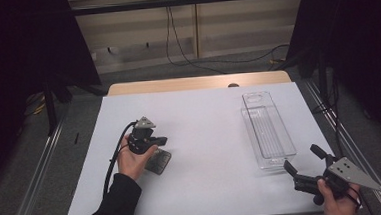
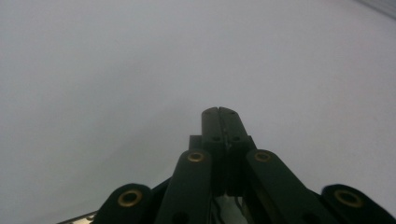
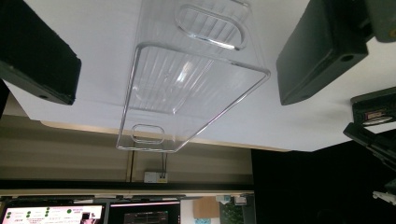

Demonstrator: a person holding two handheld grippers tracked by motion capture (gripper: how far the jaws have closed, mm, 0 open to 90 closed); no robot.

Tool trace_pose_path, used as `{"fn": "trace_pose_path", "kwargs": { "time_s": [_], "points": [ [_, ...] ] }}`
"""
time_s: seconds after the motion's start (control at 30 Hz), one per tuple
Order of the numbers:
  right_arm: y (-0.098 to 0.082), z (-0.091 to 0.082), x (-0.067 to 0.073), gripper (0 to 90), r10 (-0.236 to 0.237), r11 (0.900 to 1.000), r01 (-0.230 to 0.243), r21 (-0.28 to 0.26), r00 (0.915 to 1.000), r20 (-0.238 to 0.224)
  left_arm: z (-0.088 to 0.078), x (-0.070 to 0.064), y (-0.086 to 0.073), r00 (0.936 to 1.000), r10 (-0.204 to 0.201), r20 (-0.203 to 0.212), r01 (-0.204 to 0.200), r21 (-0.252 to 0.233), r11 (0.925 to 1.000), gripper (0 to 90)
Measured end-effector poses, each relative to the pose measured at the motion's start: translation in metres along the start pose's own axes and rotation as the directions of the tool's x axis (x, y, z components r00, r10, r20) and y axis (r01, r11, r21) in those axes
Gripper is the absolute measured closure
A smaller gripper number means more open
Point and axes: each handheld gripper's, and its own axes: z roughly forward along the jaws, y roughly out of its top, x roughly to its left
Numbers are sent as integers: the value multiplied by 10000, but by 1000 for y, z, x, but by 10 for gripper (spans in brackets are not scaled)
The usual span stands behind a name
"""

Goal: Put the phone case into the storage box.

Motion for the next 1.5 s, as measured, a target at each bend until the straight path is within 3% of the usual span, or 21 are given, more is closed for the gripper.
{"fn": "trace_pose_path", "kwargs": {
  "time_s": [0.2,0.47,0.63,0.8,0.9,1.13,1.5],
  "points": [
    [0,0,0,0,4,10000,-4,10,10000,-52,6,0,-2,9999,-118,28,117,177,9998,900],
    [0,0,0,0,-2,10000,2,23,10000,-38,21,-3,-6,10000,-6,-37,9,904,9959,900],
    [0,-1,0,0,41,10000,-41,-29,10000,-59,23,-3,-8,9999,16,102,-25,882,9961,900],
    [0,-1,0,0,45,10000,-45,-8,10000,-80,25,-5,-10,9995,-230,199,210,957,9952,900],
    [0,-1,0,0,23,10000,-23,5,10000,-76,25,-8,-10,9998,132,152,-148,1077,9941,900],
    [0,-1,0,0,54,10000,-55,-18,10000,-75,24,-6,-12,9988,-290,400,245,1081,9938,900],
    [0,-1,0,0,43,10000,-43,-18,10000,-69,21,-8,-15,9979,-367,534,304,1140,9930,900]
  ]
}}
